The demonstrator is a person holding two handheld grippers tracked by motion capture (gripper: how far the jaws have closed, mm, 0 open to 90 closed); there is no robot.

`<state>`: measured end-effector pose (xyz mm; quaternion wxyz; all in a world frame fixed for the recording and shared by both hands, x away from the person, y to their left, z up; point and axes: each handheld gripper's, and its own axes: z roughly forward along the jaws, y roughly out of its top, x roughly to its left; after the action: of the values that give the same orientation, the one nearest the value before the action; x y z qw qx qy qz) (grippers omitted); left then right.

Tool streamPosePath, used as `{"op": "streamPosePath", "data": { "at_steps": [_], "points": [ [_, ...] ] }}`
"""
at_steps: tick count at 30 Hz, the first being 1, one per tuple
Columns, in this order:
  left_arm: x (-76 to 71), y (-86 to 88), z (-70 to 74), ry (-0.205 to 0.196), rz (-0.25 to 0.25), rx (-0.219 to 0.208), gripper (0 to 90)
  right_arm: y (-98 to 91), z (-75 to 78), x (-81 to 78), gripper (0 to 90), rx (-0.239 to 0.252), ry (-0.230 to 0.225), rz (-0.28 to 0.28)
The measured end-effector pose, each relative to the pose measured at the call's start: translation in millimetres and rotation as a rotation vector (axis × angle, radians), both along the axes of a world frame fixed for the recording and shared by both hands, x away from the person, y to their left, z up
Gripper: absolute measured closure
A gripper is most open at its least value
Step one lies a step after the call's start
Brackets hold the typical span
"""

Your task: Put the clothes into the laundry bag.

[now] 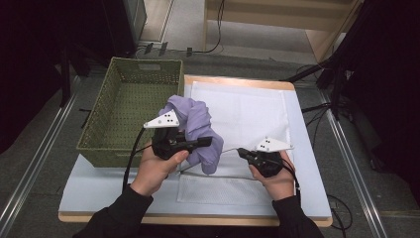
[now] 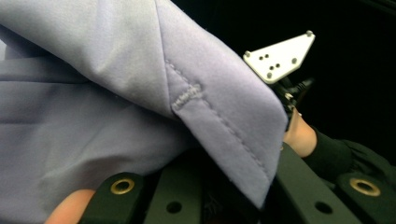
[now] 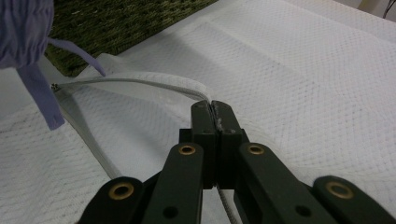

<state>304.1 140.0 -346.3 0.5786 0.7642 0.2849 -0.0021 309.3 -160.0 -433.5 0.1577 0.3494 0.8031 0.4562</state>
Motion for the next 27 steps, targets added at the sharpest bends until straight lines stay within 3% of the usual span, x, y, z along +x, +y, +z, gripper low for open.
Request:
{"op": "streamPosePath", "data": {
  "at_steps": [8,20,27],
  "points": [
    [-17.0,-6.1,-14.3,0.001,-0.025,-0.014,85.3,-0.1,-0.3,0.1,90.0,-0.001,-0.001,-0.005],
    [-45.1,-23.9,-47.8,0.022,-0.106,-0.022,85.2,-0.2,0.1,-0.2,90.0,-0.002,-0.008,-0.011],
    [-56.6,-42.7,-61.7,0.029,-0.168,0.006,85.2,-0.2,0.0,0.1,90.0,-0.004,-0.01,-0.014]
  ]
}}
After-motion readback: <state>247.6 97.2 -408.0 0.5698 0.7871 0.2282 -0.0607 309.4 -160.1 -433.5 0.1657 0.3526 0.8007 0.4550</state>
